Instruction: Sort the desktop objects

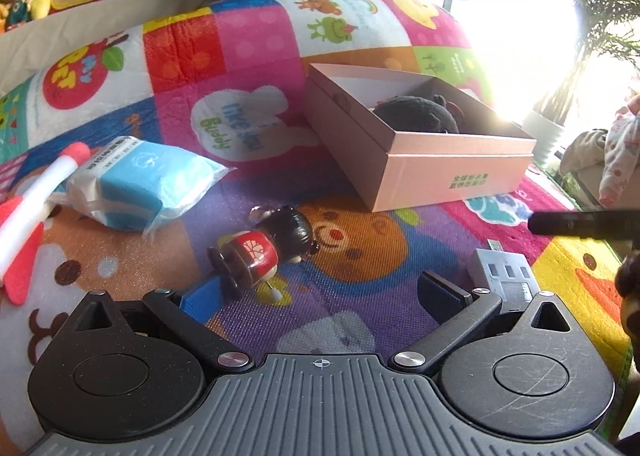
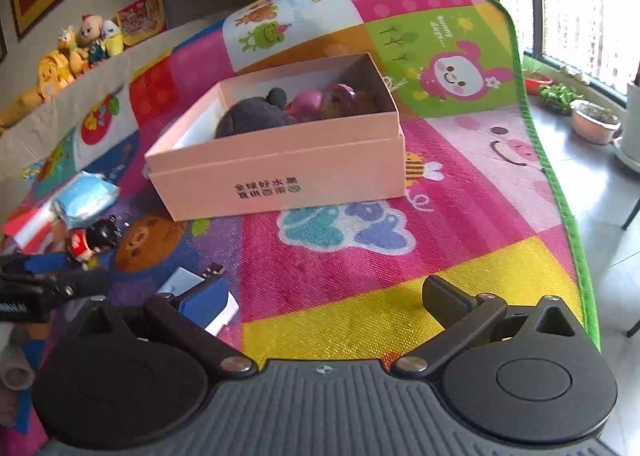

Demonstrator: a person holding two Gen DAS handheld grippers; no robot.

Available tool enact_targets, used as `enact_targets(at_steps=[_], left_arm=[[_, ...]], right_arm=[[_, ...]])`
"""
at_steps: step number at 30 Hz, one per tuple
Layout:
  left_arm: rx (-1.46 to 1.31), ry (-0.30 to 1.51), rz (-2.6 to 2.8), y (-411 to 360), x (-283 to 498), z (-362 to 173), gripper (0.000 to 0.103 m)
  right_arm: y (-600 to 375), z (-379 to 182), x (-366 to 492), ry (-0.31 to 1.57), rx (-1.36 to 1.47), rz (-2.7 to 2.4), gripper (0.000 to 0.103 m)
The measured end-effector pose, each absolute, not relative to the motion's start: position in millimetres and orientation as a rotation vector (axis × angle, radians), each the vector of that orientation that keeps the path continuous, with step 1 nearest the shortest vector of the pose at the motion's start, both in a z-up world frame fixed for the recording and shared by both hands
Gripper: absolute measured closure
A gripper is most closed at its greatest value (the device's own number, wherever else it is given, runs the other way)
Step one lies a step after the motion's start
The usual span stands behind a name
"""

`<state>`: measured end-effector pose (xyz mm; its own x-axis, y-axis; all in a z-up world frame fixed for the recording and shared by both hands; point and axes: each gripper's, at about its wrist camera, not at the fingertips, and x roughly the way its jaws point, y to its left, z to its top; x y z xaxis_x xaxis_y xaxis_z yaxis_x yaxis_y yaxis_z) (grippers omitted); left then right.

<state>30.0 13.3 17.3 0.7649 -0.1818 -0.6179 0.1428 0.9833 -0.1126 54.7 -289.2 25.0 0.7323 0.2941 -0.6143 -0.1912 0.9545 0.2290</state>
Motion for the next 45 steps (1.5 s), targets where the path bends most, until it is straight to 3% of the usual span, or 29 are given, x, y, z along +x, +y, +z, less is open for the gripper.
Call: enact_targets(at_steps=[9,16,31,34,45], left_arm=[[-0.052,0.651,-0.128,29.0,30.0,20.3,0.0],[-0.083,0.63,-0.128,32.7,22.6,20.9,0.0],[-0.112,0.682,-0.186,11.4,59.5,25.0,0.0],[-0.095,0.687,-0.293,3.9,58.1,28.8,0.0],[0.019,0.64,-0.229,2.3,57.3,33.6,0.0]], right_arm=[[-270.5,39.5,129.1,0.674,0.213,0.182,0.0],[-221.5,41.2,143.0,0.645,0.103,0.233,0.0],[-277.0,26.6,59.1,0.589,0.115,0.184,0.0],[-278.1,30.8,52.6,0.525,0.124,0.183,0.0],[-289.3,24.1,57.9,0.557,0.214,0.145,0.0]])
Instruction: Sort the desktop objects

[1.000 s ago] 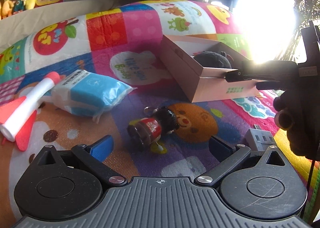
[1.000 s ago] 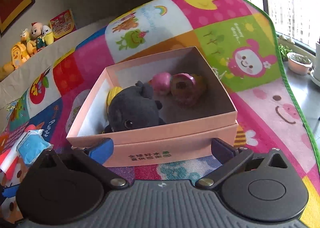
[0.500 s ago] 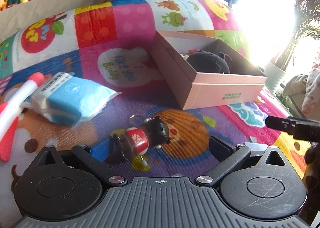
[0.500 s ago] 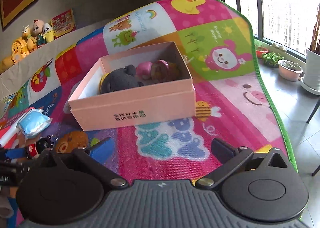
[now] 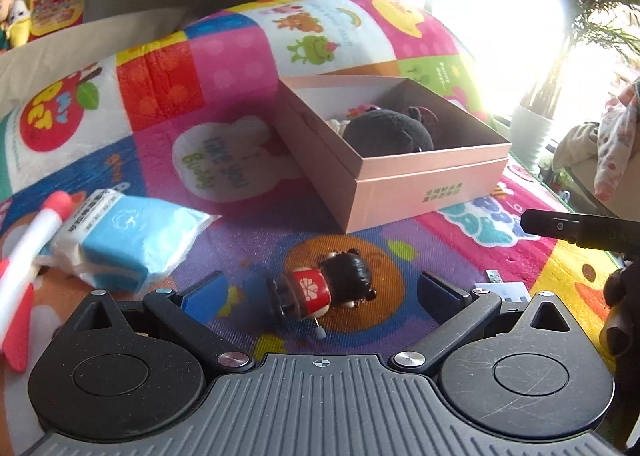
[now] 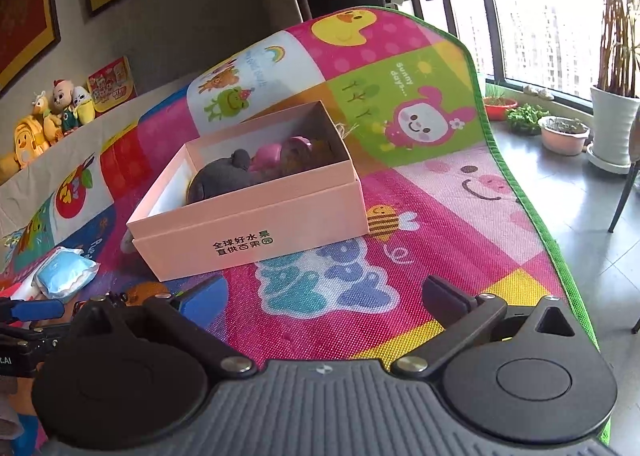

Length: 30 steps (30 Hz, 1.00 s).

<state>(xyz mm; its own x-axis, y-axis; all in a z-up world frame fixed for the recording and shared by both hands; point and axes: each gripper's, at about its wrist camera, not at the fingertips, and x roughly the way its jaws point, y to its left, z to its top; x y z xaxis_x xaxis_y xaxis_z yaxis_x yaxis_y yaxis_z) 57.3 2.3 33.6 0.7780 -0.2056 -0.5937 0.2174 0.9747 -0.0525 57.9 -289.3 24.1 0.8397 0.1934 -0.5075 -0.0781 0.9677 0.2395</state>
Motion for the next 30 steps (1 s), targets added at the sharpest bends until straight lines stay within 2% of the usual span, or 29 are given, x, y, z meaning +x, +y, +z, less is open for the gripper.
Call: enact_targets(at_steps=[3,8,11,15,18,21,25,30], left_arm=[[0.077,0.652,-0.249,-1.4,65.9,31.6,0.0],[-0.037,0.707,-0.374,-1.0,61.3,29.7,0.0],[-0.05,0.681,-0.444,-9.4,41.5,32.8,0.0],[0.002,0.619,-0.277,-8.7,28.4,34.0,0.0],[-0.032,0.611,-0.14,3.9,28.6,28.9,0.0],[-0.096,0.625,-0.083,19.0,29.3,21.6,0.0],[-0.149,0.623,-0.086,29.0,29.1,21.1,0.0],[-0.132,0.616,-0.11,25.9,27.6,20.9,0.0]], right_arm=[[-288.8,23.6,57.8,0.559,0.213,0.147,0.0],[-288.9,21.7,63.1,0.599,0.22,0.163,0.0],[-294.2,16.7,75.1,0.681,0.262,0.184,0.0],[-293.3,16.3,75.9,0.695,0.239,0.204,0.0],[-284.0,20.6,79.8,0.749,0.085,0.293,0.0],[-277.6,30.1,67.7,0.776,-0.007,0.599,0.0],[-250.9,39.5,41.7,0.716,-0.204,0.74,0.0],[-223.1,38.5,42.4,0.702,-0.315,0.836,0.0]])
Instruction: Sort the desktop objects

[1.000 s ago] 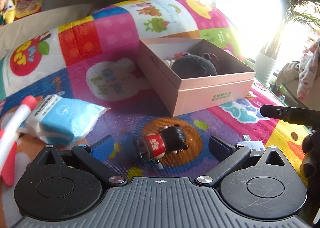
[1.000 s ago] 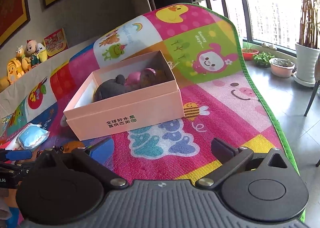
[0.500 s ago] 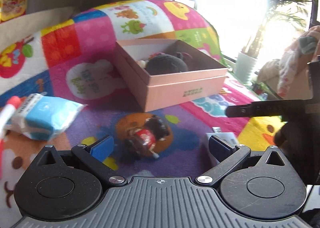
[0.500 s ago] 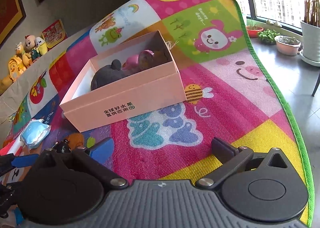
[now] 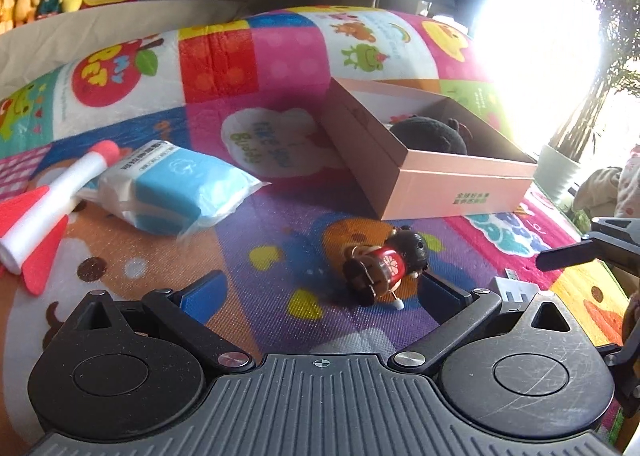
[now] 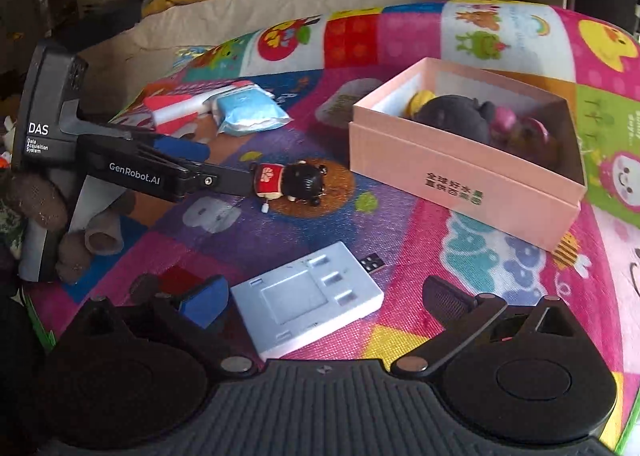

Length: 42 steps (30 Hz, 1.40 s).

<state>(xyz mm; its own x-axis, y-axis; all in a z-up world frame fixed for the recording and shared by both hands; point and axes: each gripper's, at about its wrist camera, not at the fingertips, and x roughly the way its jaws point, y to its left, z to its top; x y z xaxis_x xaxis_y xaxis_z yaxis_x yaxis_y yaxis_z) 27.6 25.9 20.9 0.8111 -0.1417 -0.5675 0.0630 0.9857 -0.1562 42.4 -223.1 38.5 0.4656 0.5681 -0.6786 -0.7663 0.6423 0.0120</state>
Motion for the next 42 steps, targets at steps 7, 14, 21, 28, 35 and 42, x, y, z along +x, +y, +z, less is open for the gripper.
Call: enact_targets(at_steps=[7,14,21,28,35,42], left_arm=[[-0.149,0.621,-0.114,26.2,26.7,19.3,0.0],[-0.157,0.622,-0.123,27.7,26.8,18.7,0.0],[-0.128,0.63,-0.125,22.3,28.2,18.9,0.0],[-0.035,0.664,-0.161,-5.3,35.2,18.8,0.0],[-0.065,0.71,-0.23,-25.1,36.7,21.2,0.0],[-0.025,0.697,-0.25,-44.3,65.0,22.1,0.0]], right_arm=[[-204.5,27.3,48.1,0.66,-0.528,0.93,0.0],[-213.1,27.5,55.2,0.729,-0.421,0.975,0.008],[-248.7,34.1,52.3,0.729,-0.216,0.684,0.008],[-285.8,25.1,54.9,0.737,0.067,0.416,0.008],[-281.6,20.9,43.7,0.644,0.105,0.345,0.005],[-304.7,22.2,37.7,0.576,0.253,0.243,0.0]])
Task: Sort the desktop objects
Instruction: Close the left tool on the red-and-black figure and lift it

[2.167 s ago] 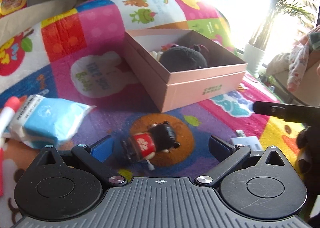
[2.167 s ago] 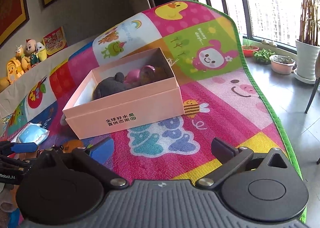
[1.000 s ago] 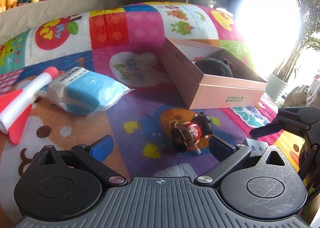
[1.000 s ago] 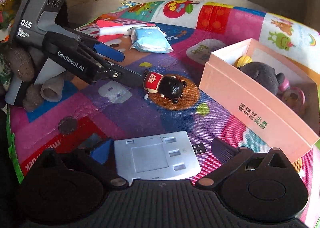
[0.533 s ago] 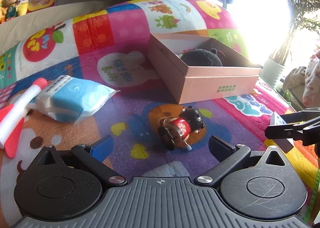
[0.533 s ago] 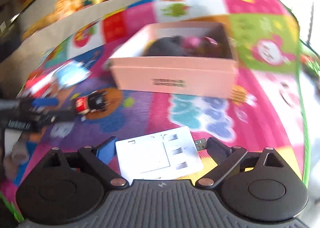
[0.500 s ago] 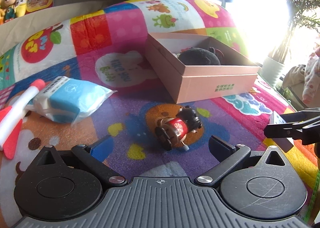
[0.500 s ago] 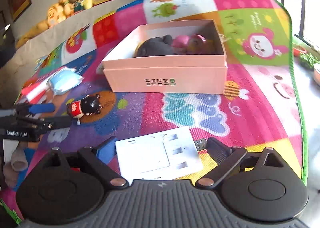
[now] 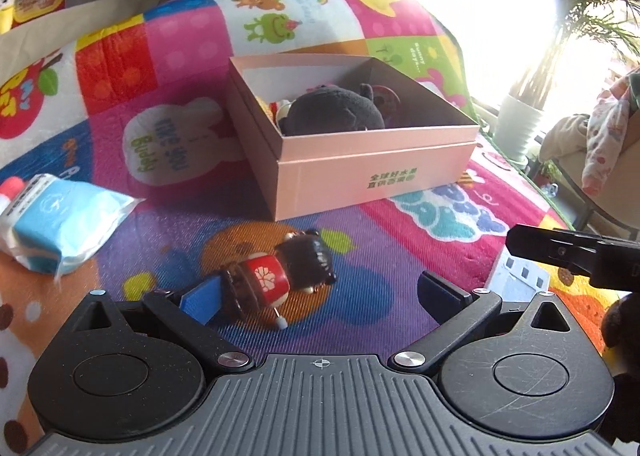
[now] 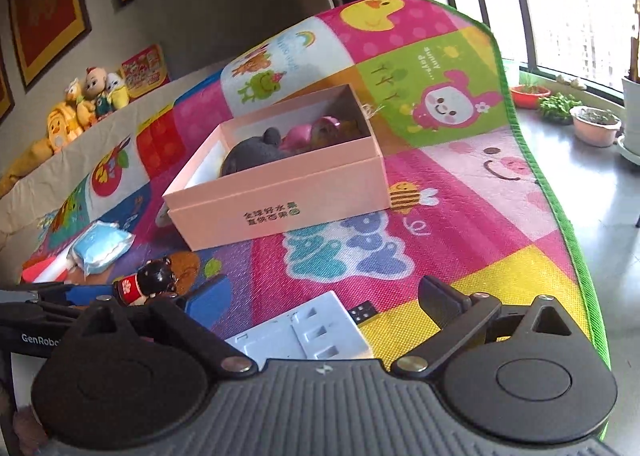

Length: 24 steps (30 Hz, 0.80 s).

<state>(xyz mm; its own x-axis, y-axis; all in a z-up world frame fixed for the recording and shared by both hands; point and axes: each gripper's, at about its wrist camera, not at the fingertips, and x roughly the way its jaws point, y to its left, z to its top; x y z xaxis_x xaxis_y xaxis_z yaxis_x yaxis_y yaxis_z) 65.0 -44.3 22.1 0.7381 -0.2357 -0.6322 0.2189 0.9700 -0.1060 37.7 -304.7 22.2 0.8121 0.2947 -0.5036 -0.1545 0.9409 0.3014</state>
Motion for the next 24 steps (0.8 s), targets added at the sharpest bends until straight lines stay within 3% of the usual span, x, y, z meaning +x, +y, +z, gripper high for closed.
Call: enact_targets(at_steps=[15,16,19,24], left_arm=[[0.043,0.678,-0.174,-52.6,81.6,17.6,0.0],[0.043,0.679,-0.171,-52.2,82.4,16.9,0.003],[0.054,0.69,-0.167,-52.7,83.4,14.7,0.03],[0.068,0.669,-0.174,-48.6,76.9,18.0,0.033]], right_arm=[[-315.0,17.2,42.6,0.596,0.332,0.233,0.0],[-315.3,17.0,42.9,0.597,0.335,0.233,0.0],[-314.9,16.8,42.7,0.598,0.333,0.23,0.0],[-315.2,16.5,42.7,0.603,0.333,0.23,0.0]])
